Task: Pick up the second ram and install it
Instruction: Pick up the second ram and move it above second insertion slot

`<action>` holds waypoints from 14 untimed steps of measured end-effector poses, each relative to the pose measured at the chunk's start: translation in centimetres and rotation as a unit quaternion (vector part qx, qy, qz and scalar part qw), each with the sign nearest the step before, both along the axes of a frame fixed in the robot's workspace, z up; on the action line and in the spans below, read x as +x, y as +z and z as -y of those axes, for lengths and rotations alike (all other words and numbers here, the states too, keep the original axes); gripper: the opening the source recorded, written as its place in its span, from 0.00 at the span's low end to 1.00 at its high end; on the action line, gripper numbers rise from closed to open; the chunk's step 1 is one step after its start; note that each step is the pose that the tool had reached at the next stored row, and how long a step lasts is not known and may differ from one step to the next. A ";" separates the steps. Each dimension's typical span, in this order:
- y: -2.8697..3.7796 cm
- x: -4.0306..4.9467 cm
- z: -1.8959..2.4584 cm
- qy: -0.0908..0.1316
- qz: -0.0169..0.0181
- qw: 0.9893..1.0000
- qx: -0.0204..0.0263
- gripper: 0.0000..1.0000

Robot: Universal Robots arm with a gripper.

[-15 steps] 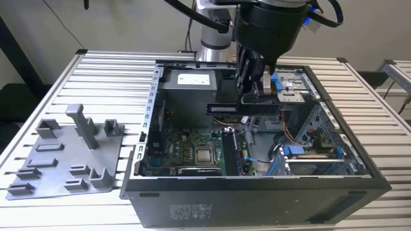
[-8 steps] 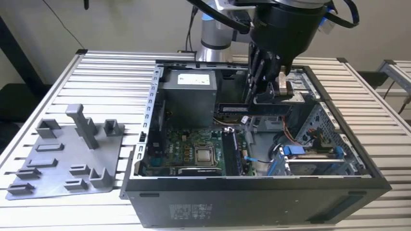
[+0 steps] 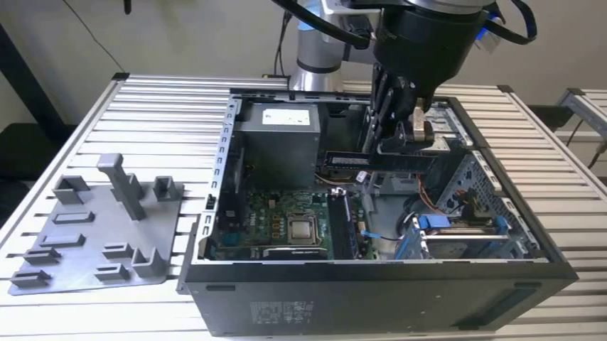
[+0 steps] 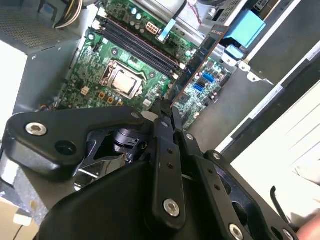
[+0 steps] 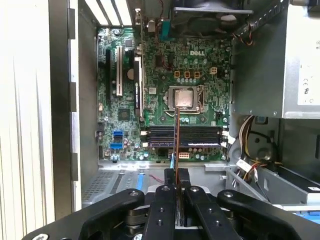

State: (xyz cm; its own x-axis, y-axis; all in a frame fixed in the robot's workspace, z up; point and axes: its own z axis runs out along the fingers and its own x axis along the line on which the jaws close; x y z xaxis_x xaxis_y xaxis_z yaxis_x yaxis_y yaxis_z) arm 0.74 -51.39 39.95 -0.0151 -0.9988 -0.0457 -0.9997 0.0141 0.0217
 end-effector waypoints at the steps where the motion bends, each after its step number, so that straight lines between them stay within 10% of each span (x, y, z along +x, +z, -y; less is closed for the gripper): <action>1: 0.00 0.00 0.00 0.000 0.000 1.000 0.000 0.14; 8: -0.03 0.01 -0.05 0.000 0.000 1.000 0.000 0.14; 14: -0.12 0.01 -1.38 0.000 0.000 1.000 0.000 0.14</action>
